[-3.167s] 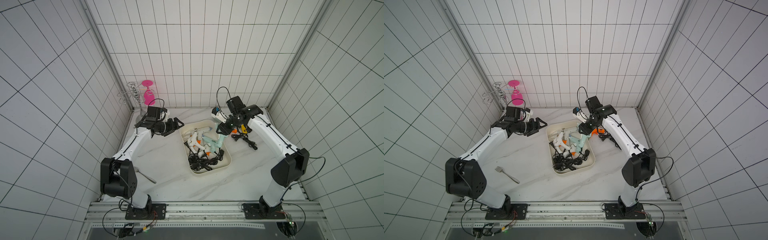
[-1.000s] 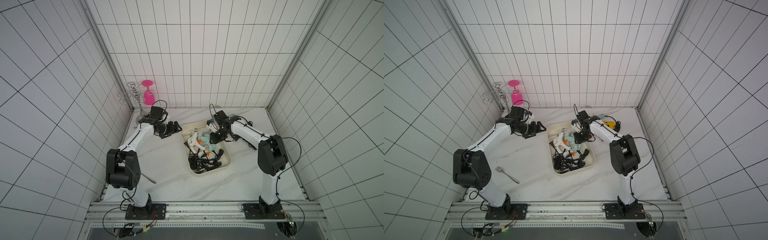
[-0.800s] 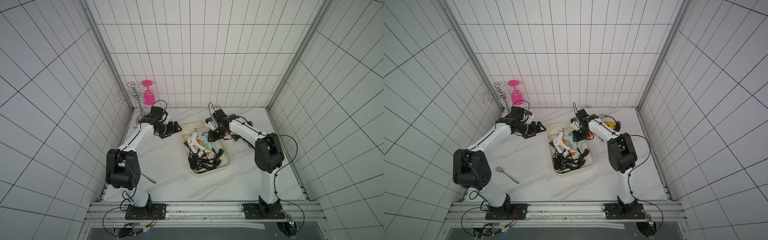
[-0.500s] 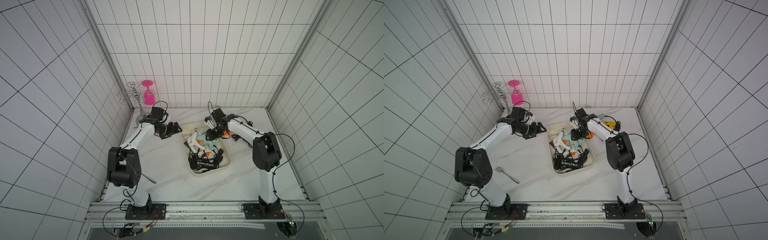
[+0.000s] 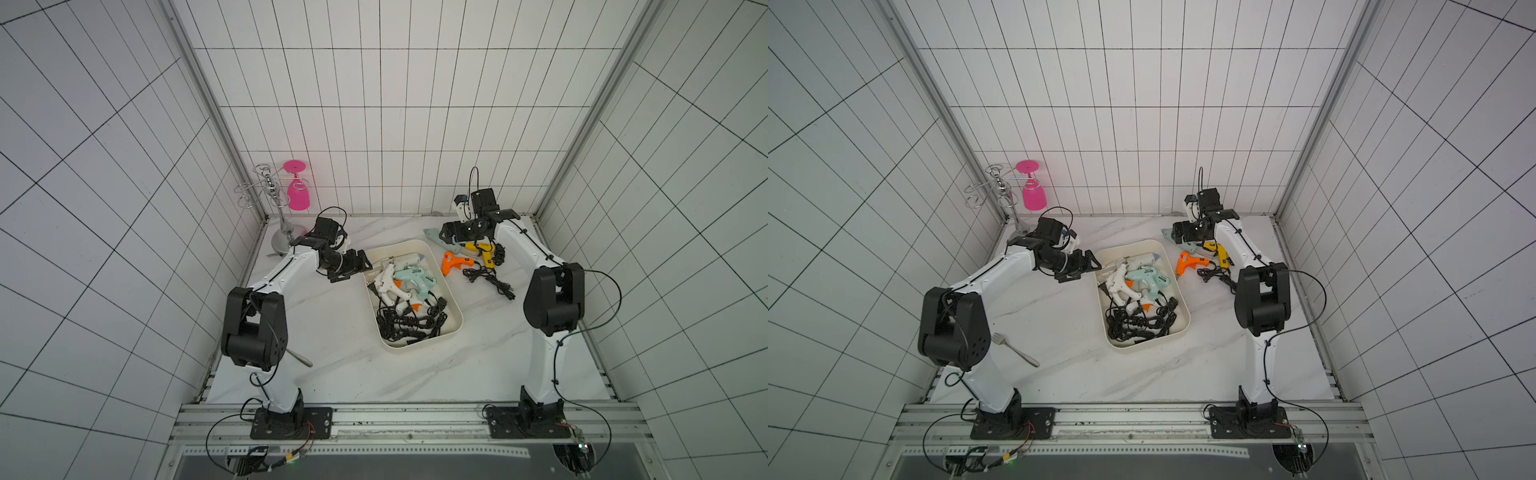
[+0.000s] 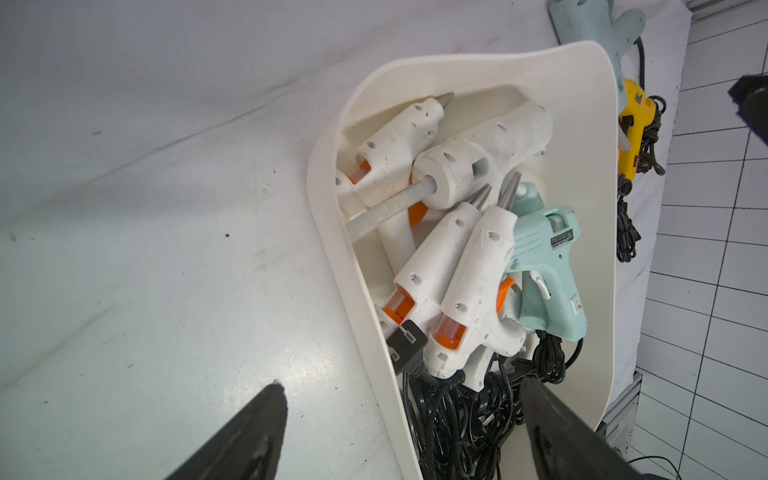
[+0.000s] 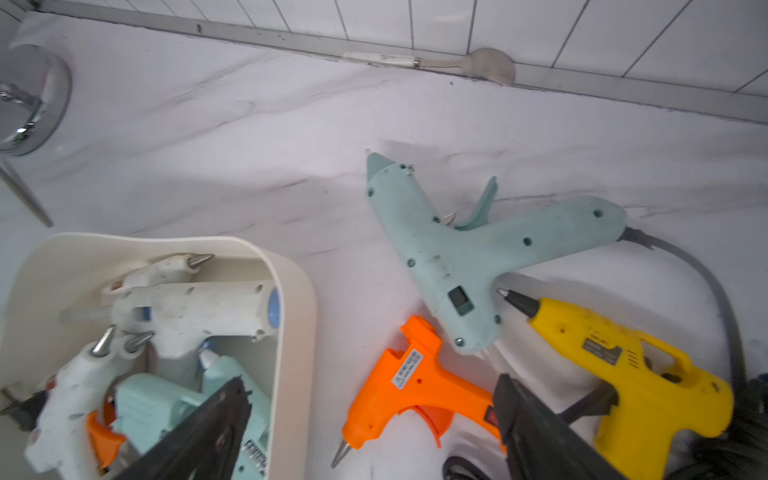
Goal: Put the hot melt glue gun into the storage box
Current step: Pick up the hot melt adhesive gun from the center of the board.
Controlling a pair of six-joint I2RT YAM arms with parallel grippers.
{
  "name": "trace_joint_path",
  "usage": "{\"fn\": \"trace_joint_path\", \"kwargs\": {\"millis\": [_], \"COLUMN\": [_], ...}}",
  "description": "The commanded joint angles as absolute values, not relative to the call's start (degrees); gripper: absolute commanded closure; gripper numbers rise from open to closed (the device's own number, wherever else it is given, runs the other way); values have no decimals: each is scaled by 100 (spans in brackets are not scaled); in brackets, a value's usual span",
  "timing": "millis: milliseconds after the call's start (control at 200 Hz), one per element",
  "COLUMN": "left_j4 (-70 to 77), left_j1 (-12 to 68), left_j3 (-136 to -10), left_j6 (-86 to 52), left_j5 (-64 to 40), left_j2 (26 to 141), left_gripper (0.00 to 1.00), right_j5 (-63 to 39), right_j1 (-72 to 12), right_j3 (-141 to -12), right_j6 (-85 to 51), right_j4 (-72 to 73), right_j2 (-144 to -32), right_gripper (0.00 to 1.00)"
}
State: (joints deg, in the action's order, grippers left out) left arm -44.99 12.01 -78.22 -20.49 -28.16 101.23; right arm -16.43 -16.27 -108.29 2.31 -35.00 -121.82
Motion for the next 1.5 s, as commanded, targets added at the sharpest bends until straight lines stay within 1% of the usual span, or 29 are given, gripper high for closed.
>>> {"fn": "trace_joint_path", "kwargs": {"millis": [0, 150, 300, 480, 665, 789, 979, 1074, 1154, 1214, 1494], "left_j4": [-4515, -4571, -4607, -4648, -4685, -4685, -4668, -4650, -4607, -4573, -4415], "left_j1": [1302, 1310, 1302, 1270, 1266, 1259, 1252, 1257, 1252, 1252, 1257], "left_j3": [-7818, -7796, -7695, -7711, -7785, -7773, -7756, -7699, -7622, -7556, -7375], "left_j6": [-1969, -1948, -1910, -1898, -1888, -1869, -1856, -1862, -1868, -1878, -1858], "left_j5": [-2835, -2763, -2666, -2643, -2673, -2699, -2751, -2760, -2778, -2794, -2801], "left_j2": [10247, 10260, 10232, 10314, 10388, 10422, 10443, 10433, 10408, 10382, 10226], "left_gripper": [11, 11, 11, 11, 11, 11, 11, 11, 11, 11, 12], "right_j5": [-1552, -1669, -1570, -1645, -1620, -1528, -1461, -1344, -1166, -1218, -1275], "right_j1": [-1570, -1470, -1365, -1336, -1337, -1337, -1384, -1461, -1527, -1562, -1947], "right_j3": [-11409, -12065, -12595, -13115, -13197, -13531, -13658, -13596, -13579, -13563, -13363], "right_j6": [694, 1337, 1583, 1641, 1658, 1658, 1669, 1697, 1671, 1608, 1379], "right_j4": [-3826, -4157, -4608, -4895, -5149, -5600, -5780, -5770, -5723, -5654, -5376], "right_j2": [-12803, -13405, -13950, -14322, -14404, -14643, -14741, -14722, -14722, -14698, -14231], "right_gripper": [2, 2, 3, 9, 18, 24, 39, 44, 51, 57, 62]}}
